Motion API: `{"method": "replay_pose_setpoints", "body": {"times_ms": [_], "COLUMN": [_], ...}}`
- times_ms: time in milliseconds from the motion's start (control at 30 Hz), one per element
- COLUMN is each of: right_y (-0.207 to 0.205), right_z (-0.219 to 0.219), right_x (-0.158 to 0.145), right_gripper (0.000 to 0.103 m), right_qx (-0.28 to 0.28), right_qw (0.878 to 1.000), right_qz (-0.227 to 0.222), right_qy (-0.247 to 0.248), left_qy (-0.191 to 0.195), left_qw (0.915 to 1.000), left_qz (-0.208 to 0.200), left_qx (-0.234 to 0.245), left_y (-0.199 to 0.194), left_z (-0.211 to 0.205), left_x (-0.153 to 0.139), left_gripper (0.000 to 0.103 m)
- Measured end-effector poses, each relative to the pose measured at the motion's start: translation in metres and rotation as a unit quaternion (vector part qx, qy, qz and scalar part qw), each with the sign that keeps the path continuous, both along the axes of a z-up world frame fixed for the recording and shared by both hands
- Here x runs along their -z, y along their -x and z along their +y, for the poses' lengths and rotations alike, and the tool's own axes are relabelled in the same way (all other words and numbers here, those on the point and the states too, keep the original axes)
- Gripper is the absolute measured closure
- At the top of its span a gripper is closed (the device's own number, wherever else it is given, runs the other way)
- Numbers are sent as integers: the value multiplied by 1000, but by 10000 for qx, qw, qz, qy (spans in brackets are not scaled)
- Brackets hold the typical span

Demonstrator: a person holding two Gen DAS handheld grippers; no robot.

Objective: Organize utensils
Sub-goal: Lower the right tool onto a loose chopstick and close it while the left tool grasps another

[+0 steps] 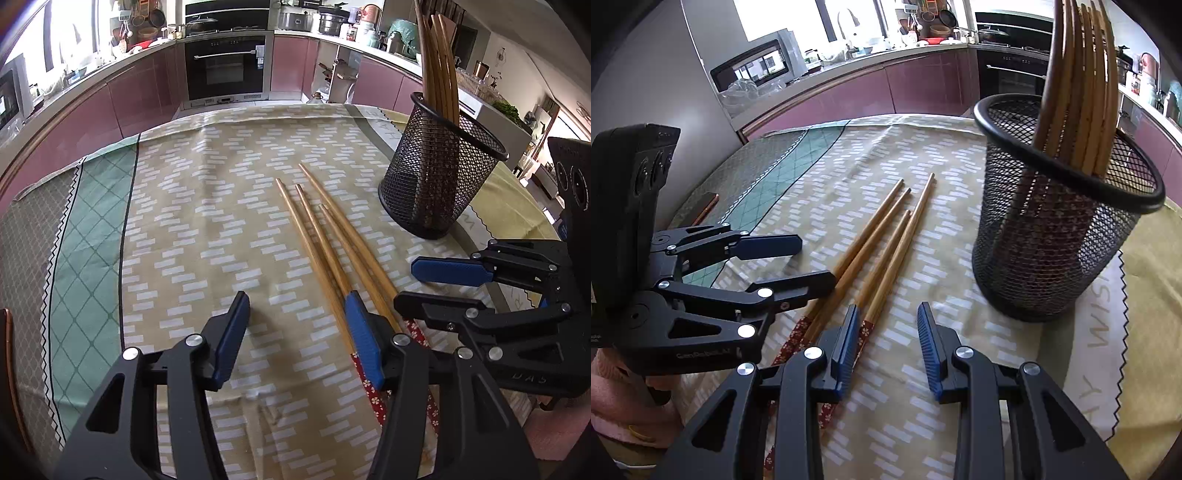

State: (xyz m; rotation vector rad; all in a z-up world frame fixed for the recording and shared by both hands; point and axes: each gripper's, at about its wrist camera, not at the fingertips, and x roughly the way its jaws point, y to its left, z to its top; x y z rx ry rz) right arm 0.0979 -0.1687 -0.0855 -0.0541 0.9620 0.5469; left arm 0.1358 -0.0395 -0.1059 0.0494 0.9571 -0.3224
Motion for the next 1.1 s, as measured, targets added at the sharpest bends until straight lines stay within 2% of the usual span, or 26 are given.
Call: {"method": "replay_pose_setpoints", "body": {"times_ms": [367,467,733,767,867,1100], "right_y": [-7,-11,-21,-21,-22,-19], "right_z": [3,6,4,3,-2,-19], "right_x": [1,1,3,3,4,0], "right_gripper": [75,76,90,94,96,97], "right_qx": [108,129,270,286,335,525], "right_qw": [9999,9999,9996,9996,9993,9975], "right_qz": [-22,-59,-46,-17,52,100], "right_qy": [45,74,0,-44,-172,-469], "left_qy": [-156,-213,-295,-272,-209,5], "left_qw": [9999,9998,9995,9996,9997,9997], "left_qz": [-21,-38,-77,-71,-55,-45], "left_qx": [-19,-6,-72,-92,-138,-246], "left_y": [-5,-10,-18,-18,-19,-14], "left_z": [-2,-3,-6,-6,-5,0], "left_x": [1,1,1,1,1,-2], "left_gripper": [55,61,75,80,89,95]}}
